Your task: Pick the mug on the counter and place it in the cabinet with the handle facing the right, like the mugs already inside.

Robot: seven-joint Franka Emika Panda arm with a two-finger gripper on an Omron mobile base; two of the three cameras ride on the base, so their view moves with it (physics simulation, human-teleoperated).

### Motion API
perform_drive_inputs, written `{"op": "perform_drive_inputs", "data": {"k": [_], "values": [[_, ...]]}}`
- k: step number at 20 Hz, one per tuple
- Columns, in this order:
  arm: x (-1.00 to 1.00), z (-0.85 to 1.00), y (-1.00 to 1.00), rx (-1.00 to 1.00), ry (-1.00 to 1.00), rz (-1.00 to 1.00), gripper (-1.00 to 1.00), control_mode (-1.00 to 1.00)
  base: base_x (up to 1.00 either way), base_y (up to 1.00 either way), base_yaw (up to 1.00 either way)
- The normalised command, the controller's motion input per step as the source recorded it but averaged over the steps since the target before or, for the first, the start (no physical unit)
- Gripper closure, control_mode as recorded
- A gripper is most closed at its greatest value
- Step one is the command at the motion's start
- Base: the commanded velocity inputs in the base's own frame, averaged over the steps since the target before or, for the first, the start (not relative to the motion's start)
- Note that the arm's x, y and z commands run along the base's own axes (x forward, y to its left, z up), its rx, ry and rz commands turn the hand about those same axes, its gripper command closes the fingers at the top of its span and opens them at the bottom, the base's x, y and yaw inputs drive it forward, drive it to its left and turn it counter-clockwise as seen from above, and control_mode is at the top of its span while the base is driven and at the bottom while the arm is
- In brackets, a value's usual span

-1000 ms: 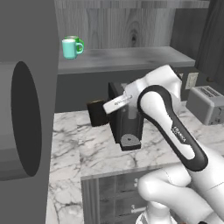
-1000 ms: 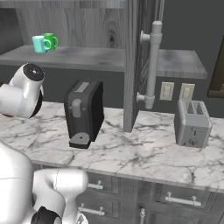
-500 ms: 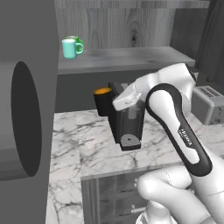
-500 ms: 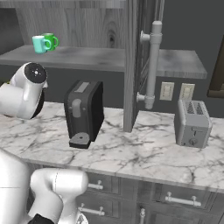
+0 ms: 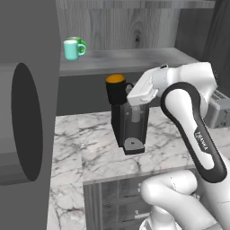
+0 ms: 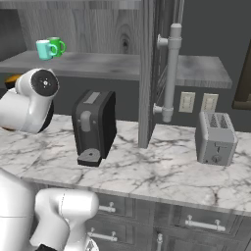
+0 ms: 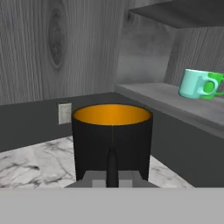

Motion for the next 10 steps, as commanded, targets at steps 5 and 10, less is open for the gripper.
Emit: {"op": "perform_drive_inputs", "data": {"k": [5, 10], "values": [[0.19, 0.46, -0.34, 0.05, -0.04, 0.00, 1.00, -1.00, 0.00, 0.00, 0.00], [0.42, 0.17, -0.33, 0.09, 0.00, 0.00, 1.00, -1.00, 0.00, 0.00, 0.00]]}}
